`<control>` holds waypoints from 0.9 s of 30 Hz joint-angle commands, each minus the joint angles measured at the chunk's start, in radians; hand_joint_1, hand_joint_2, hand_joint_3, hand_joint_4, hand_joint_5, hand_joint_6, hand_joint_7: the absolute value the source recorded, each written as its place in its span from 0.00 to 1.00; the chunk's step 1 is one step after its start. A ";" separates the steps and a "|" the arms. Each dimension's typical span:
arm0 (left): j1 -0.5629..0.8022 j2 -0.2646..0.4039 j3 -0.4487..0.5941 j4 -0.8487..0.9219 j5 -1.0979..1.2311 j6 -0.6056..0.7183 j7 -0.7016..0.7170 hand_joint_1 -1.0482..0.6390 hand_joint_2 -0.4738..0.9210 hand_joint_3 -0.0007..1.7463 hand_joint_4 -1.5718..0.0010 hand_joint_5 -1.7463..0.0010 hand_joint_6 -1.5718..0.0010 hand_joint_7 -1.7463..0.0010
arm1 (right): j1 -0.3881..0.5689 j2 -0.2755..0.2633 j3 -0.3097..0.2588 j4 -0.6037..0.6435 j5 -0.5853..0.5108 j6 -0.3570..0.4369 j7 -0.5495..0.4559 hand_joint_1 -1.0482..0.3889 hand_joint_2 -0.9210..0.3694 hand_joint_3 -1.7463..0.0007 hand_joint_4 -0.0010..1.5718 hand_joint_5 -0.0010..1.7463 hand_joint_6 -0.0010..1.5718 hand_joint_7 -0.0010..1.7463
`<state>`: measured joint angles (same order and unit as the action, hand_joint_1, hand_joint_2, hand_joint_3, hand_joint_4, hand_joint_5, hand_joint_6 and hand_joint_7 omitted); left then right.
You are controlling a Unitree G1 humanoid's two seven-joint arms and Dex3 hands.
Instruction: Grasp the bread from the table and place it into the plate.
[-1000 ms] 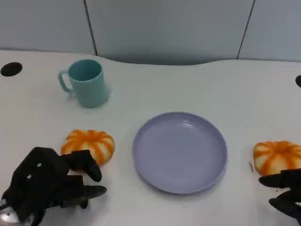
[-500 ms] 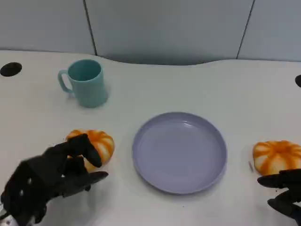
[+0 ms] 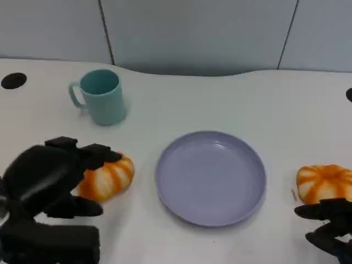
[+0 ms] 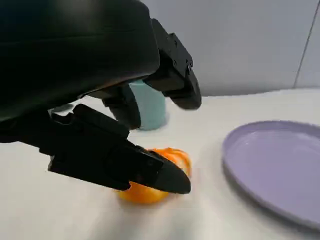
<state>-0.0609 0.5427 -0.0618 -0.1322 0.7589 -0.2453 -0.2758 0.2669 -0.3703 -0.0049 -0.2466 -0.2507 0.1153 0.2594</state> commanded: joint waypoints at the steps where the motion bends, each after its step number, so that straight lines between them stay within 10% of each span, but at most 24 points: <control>1: -0.069 0.073 -0.044 -0.059 0.078 0.090 -0.140 0.12 1.00 0.02 0.89 0.82 0.90 1.00 | -0.004 0.006 0.012 -0.009 -0.011 0.010 -0.014 0.54 0.00 0.82 0.44 0.33 0.51 0.00; 17: -0.274 0.053 -0.227 0.098 0.157 0.212 -0.259 0.07 1.00 0.03 0.93 0.87 0.89 0.99 | 0.003 0.009 0.027 -0.058 -0.010 0.060 -0.009 0.55 0.00 0.81 0.41 0.34 0.49 0.00; 27: -0.407 -0.037 -0.329 0.365 0.156 0.264 -0.224 0.21 0.88 0.00 0.95 0.91 0.88 0.99 | 0.022 0.005 0.012 -0.068 0.002 0.042 -0.011 0.54 0.00 0.80 0.40 0.36 0.49 0.00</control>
<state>-0.4424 0.5106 -0.3815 0.1823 0.9295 0.0131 -0.5218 0.2841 -0.3583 0.0206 -0.2966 -0.2586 0.1593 0.2492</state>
